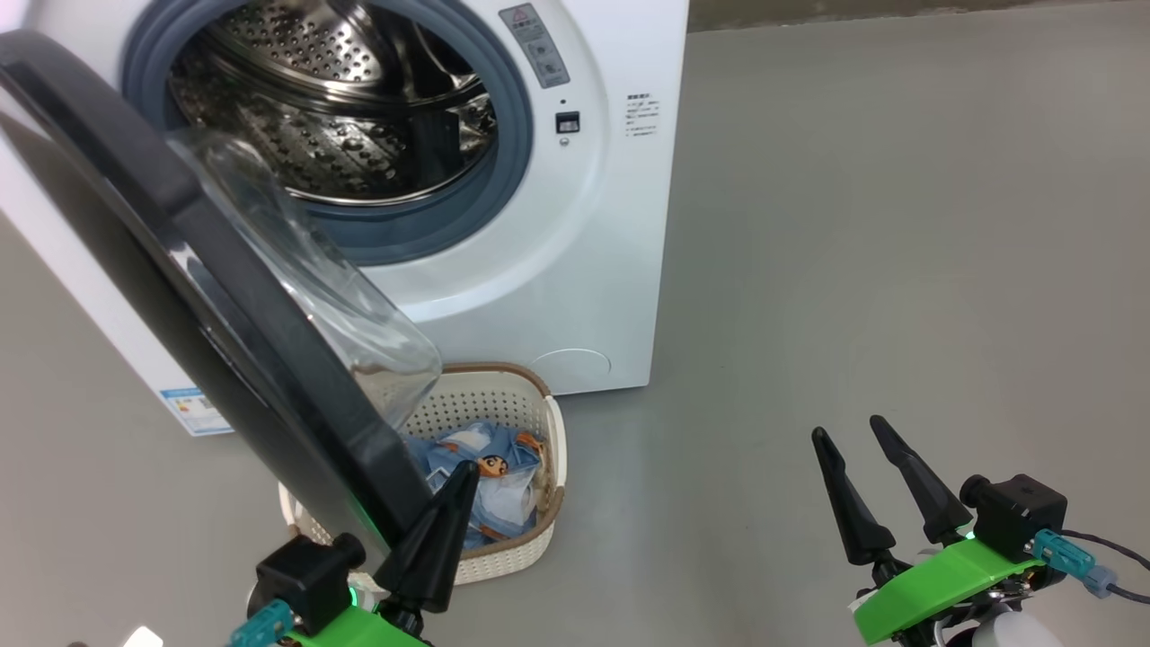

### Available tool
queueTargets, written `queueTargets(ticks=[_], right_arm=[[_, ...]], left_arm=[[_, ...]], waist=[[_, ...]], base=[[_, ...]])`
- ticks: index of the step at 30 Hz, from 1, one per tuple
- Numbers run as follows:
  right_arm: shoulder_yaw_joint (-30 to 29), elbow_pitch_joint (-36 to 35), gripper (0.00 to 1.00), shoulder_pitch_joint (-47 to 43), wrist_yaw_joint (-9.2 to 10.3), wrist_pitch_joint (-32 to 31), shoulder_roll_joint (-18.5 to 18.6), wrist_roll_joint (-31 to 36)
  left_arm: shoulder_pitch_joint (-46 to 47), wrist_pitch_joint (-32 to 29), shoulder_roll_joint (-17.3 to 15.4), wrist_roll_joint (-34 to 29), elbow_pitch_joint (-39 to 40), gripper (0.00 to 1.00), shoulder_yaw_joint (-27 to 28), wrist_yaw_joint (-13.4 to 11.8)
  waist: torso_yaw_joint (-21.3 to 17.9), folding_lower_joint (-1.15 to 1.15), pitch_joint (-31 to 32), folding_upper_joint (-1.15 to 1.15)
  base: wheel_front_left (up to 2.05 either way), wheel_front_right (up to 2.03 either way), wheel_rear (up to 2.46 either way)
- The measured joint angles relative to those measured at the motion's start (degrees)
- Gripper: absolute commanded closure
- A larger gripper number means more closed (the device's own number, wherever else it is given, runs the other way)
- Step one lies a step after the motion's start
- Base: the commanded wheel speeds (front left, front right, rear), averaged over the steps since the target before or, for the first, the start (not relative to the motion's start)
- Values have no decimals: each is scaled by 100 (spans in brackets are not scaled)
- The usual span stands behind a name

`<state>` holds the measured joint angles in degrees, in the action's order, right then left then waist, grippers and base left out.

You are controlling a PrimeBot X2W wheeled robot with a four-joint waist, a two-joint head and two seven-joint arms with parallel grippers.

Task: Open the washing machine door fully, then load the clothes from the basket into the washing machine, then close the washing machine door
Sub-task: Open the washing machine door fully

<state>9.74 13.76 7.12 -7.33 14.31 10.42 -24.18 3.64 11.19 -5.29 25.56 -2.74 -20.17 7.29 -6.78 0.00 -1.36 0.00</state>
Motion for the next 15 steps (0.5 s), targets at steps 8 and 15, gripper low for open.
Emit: queueTargets(ticks=[8, 15], right_arm=[[-7, 45, 0, 16, 0, 0, -31, 0], [38, 93, 0, 18, 0, 0, -89, -1]], left_arm=[[45, 71, 77, 15, -99, 100, 2, -21], [5, 74, 71, 16, -81, 100, -30, -23]], waist=[[240, 0, -31, 0], [538, 0, -22, 0]], base=[[0, 0, 0], [0, 0, 0]])
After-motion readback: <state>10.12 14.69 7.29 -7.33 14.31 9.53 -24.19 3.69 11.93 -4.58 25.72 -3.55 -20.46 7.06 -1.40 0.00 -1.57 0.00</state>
